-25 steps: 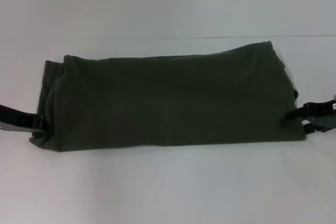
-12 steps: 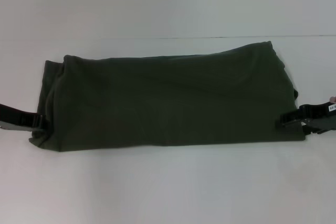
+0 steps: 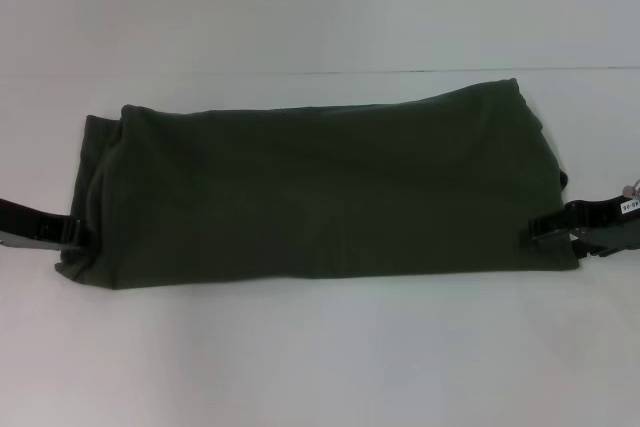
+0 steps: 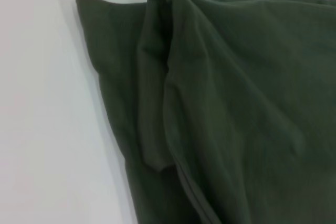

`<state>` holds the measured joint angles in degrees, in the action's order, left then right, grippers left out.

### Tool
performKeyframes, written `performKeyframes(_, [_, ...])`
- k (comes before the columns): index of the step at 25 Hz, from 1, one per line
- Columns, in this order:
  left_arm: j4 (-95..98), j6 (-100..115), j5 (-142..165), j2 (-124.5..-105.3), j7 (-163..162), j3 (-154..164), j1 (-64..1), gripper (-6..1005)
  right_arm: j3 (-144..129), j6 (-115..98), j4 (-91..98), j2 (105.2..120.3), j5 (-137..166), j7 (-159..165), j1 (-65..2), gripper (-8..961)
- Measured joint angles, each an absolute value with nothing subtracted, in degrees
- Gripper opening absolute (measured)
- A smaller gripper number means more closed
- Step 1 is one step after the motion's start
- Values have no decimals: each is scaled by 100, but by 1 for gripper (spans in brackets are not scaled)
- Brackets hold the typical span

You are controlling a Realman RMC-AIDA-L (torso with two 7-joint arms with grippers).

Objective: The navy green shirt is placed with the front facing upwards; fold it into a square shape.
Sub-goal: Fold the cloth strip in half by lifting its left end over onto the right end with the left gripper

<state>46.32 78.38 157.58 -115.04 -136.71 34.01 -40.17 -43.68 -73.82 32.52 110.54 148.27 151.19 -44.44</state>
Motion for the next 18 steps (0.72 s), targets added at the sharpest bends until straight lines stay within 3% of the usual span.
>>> performKeyframes(18, [4632,7822,15733,-11504,-13655,3401,-4007,52,-4416,-7388,3252,11047,15053,15178,-4461,479])
